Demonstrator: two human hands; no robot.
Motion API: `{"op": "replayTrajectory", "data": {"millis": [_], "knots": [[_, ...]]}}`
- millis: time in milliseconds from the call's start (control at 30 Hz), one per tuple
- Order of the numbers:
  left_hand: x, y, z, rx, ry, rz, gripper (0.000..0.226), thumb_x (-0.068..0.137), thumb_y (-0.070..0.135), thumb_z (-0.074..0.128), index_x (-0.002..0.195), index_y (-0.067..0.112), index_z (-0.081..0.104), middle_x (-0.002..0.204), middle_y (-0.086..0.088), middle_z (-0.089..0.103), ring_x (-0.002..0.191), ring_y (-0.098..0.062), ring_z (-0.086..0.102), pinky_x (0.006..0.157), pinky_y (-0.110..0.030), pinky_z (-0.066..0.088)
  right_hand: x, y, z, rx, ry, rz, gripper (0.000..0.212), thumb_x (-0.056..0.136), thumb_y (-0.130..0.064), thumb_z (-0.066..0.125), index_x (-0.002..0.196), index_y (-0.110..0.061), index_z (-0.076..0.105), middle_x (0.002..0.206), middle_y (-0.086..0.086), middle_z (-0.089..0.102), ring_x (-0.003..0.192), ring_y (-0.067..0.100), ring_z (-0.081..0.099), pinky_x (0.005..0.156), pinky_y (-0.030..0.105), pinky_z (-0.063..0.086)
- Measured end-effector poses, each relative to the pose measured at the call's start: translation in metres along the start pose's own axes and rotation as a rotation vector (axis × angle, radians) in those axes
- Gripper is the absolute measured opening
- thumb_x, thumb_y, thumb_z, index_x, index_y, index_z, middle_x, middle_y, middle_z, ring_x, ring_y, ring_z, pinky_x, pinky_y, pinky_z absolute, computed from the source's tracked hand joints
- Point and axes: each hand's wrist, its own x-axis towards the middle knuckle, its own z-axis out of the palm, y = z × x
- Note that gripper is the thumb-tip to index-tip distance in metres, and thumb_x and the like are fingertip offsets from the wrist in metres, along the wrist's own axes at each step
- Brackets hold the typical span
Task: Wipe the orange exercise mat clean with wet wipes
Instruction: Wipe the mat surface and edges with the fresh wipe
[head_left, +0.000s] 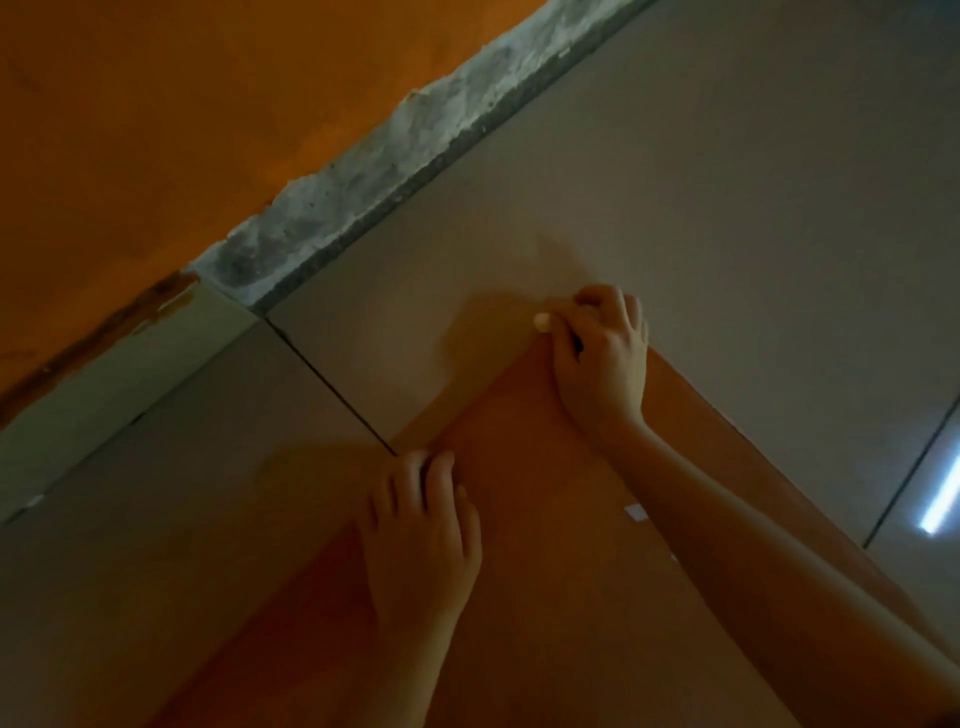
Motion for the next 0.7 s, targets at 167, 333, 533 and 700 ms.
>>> {"op": "replayTrajectory", "data": {"millis": [167, 333, 533, 700], "knots": [[0.004, 0.003, -0.001, -0.013, -0.008, -0.001, 0.031, 0.088, 0.023, 0.042, 0.107, 0.007, 0.061, 0.107, -0.012, 0.059, 0.093, -0.035, 0.057, 0.074, -0.045, 0.049, 0.002, -0.001, 0.002, -0.005, 0.066, 0.094, 0.016, 0.092, -0.018, 0.059, 0.094, -0.011, 0.073, 0.102, 0.007, 0.061, 0.096, 0.023, 0.049, 0.084, 0.033, 0.037], [0.005, 0.002, -0.004, -0.012, -0.011, -0.017, 0.032, 0.086, 0.025, 0.042, 0.105, 0.007, 0.061, 0.107, -0.015, 0.06, 0.092, -0.036, 0.058, 0.073, -0.045, 0.051, 0.015, -0.009, -0.001, 0.088, 0.05, 0.289, 0.019, 0.093, -0.015, 0.058, 0.084, -0.01, 0.074, 0.094, 0.005, 0.059, 0.09, 0.017, 0.05, 0.072, 0.025, 0.035], [0.008, 0.004, -0.003, -0.013, 0.012, -0.031, 0.035, 0.085, 0.026, 0.04, 0.104, 0.006, 0.063, 0.107, -0.016, 0.06, 0.095, -0.029, 0.045, 0.073, -0.043, 0.051, 0.042, -0.004, 0.001, 0.122, -0.028, 0.431, 0.027, 0.094, -0.012, 0.051, 0.08, -0.002, 0.071, 0.088, 0.002, 0.051, 0.091, 0.023, 0.053, 0.068, 0.024, 0.034], [0.007, 0.003, -0.003, 0.013, 0.023, -0.03, 0.036, 0.086, 0.026, 0.039, 0.105, 0.006, 0.063, 0.109, -0.014, 0.056, 0.091, -0.033, 0.054, 0.071, -0.043, 0.052, 0.041, -0.002, -0.003, 0.116, -0.087, 0.386, 0.027, 0.094, -0.015, 0.049, 0.09, -0.006, 0.073, 0.102, 0.006, 0.057, 0.103, 0.021, 0.044, 0.085, 0.036, 0.041]]}}
